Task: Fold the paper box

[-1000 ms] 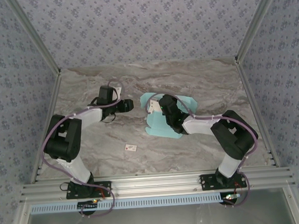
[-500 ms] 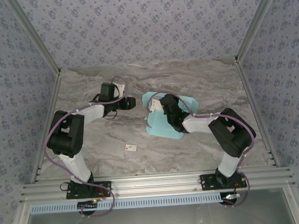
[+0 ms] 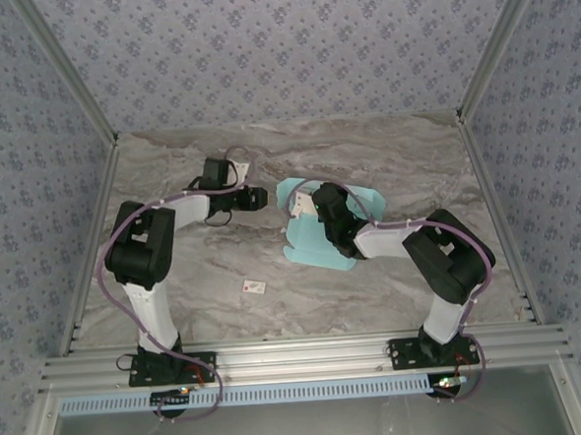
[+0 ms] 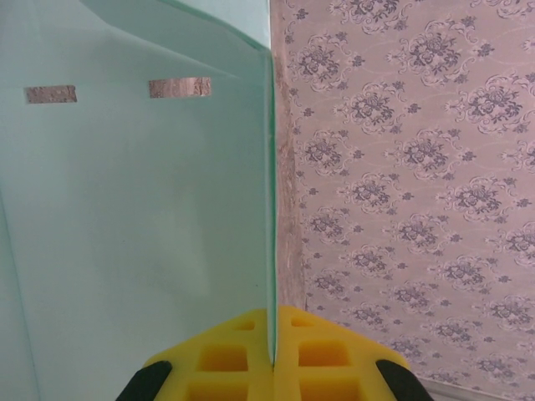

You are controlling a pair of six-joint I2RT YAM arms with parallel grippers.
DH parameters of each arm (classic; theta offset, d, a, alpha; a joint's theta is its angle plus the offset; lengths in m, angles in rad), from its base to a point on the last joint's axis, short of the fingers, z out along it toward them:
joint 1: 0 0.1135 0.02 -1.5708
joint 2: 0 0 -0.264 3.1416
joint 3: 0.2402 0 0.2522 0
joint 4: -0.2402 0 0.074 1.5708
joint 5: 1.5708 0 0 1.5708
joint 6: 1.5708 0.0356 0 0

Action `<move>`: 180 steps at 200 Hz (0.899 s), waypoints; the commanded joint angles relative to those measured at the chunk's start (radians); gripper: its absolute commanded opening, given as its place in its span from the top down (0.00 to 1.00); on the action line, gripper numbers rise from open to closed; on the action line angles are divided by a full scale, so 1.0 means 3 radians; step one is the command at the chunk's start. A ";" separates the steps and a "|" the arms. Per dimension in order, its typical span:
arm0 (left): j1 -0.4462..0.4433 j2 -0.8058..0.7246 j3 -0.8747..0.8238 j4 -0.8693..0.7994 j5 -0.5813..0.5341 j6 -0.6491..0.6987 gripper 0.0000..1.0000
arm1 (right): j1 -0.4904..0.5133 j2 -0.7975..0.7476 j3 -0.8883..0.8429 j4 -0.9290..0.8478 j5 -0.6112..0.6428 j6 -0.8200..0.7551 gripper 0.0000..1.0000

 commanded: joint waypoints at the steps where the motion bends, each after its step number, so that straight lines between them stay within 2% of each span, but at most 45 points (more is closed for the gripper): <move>1: -0.0023 0.0115 0.0224 -0.0137 0.0144 0.0149 0.46 | -0.0018 0.0055 -0.0001 -0.0004 -0.0023 0.0104 1.00; 43: -0.0053 0.0359 0.0595 -0.0432 0.0324 0.0358 0.47 | -0.0023 0.0052 -0.0007 -0.0008 -0.0020 0.0108 1.00; 79: -0.0114 0.0528 0.0880 -0.0660 0.0663 0.0613 0.47 | -0.0026 0.0053 0.0023 -0.0028 -0.0025 0.0105 1.00; 116: -0.0190 0.0481 0.0823 -0.0663 0.0973 0.0849 0.48 | -0.0025 0.0047 0.0038 -0.0037 -0.0023 0.0110 1.00; 180: -0.0228 0.0338 0.0631 -0.0502 0.1160 0.0909 0.48 | -0.0032 0.0054 0.0053 -0.0048 -0.0025 0.0135 1.00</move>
